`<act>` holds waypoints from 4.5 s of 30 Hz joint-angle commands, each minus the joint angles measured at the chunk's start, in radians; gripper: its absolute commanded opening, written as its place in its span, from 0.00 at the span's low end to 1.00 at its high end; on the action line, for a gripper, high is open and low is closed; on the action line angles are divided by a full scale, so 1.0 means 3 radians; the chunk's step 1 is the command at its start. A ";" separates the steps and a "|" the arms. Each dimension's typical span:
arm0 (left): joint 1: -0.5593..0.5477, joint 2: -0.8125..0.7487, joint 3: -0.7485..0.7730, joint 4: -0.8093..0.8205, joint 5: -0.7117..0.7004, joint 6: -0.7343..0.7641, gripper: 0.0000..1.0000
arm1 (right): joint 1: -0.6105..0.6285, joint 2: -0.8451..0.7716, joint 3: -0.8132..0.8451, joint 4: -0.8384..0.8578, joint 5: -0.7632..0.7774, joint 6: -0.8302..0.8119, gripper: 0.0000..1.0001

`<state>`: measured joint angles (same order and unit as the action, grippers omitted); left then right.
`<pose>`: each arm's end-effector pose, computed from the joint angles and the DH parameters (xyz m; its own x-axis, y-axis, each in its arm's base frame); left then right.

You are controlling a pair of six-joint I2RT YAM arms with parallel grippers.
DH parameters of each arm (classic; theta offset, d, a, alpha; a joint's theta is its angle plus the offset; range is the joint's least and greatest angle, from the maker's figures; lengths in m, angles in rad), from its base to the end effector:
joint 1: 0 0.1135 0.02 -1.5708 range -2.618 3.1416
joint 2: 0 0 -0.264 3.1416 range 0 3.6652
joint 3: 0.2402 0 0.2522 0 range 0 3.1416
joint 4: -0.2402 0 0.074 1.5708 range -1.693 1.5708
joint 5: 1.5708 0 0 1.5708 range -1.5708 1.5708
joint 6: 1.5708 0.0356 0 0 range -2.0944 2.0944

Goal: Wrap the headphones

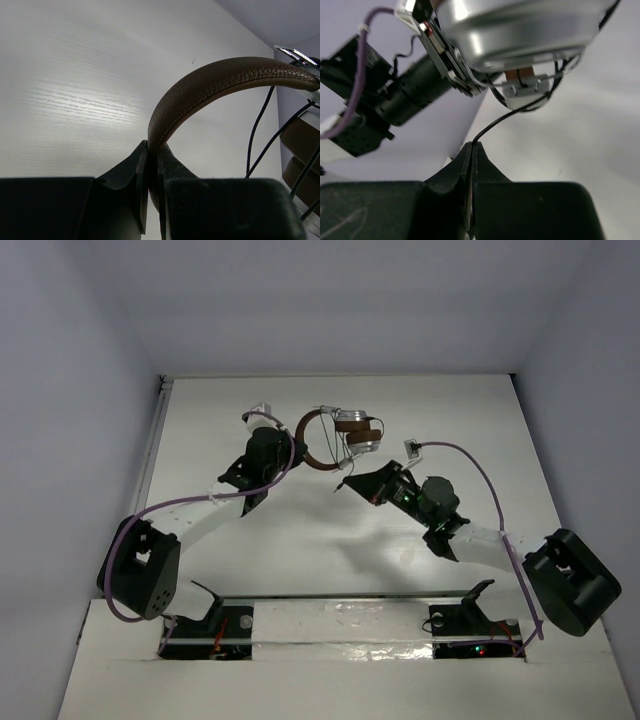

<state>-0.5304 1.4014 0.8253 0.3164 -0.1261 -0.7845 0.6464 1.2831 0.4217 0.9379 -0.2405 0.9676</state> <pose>0.2777 -0.1576 0.2625 -0.4373 -0.5561 -0.7068 0.1245 0.7409 -0.6599 0.2012 0.1624 0.2282 -0.6033 0.5468 -0.5806 -0.4896 0.3207 0.8108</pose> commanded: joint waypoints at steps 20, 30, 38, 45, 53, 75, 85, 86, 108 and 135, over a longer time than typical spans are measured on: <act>-0.0328 -0.0105 0.0285 -0.0026 -0.0362 -0.0397 0.00 | 0.0110 0.0253 -0.0030 0.0980 0.1568 0.0604 0.00; -0.0359 0.0099 0.0475 -0.0343 -0.0592 -0.0540 0.00 | 0.0447 0.0406 0.0230 0.0770 0.2401 0.0319 0.00; -0.0425 0.0140 0.0542 -0.0395 -0.0679 -0.0499 0.00 | 0.0719 0.0662 0.0491 0.0678 0.2770 -0.0121 0.01; -0.0425 0.0171 0.0598 -0.0451 -0.0684 -0.0458 0.00 | 0.0893 0.0928 0.0691 0.0560 0.2970 -0.0520 0.02; -0.0425 0.0268 0.0736 -0.0553 -0.0551 -0.0382 0.00 | 0.1046 0.1097 0.1017 0.0009 0.3093 -0.0730 0.14; 0.0004 0.0657 0.1089 -0.0656 0.0114 -0.0182 0.00 | 0.1179 0.0470 0.1028 -0.1233 0.2184 -0.0459 0.58; 0.0071 0.0642 0.1130 -0.0615 0.0073 -0.0136 0.00 | 0.1179 -0.0497 0.0246 -0.1500 0.1721 -0.0306 0.79; 0.0071 0.0672 0.1135 -0.0605 0.0088 -0.0136 0.00 | 0.1179 -0.0751 0.0205 -0.1632 0.1818 -0.0306 0.79; 0.0071 0.1970 0.2065 -0.0932 -0.0101 0.0252 0.00 | 0.1179 -0.2089 0.0246 -0.2687 0.2489 -0.0730 0.73; -0.0001 0.0541 0.1228 -0.0835 -0.0352 0.0611 0.87 | 0.1179 -0.2906 0.1140 -0.3734 0.3307 -0.1292 0.04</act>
<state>-0.5148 1.7397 1.2625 -0.0074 -0.2115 -0.6018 0.9901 0.4599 0.6861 -0.1192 0.6632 0.6437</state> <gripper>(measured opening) 0.855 0.052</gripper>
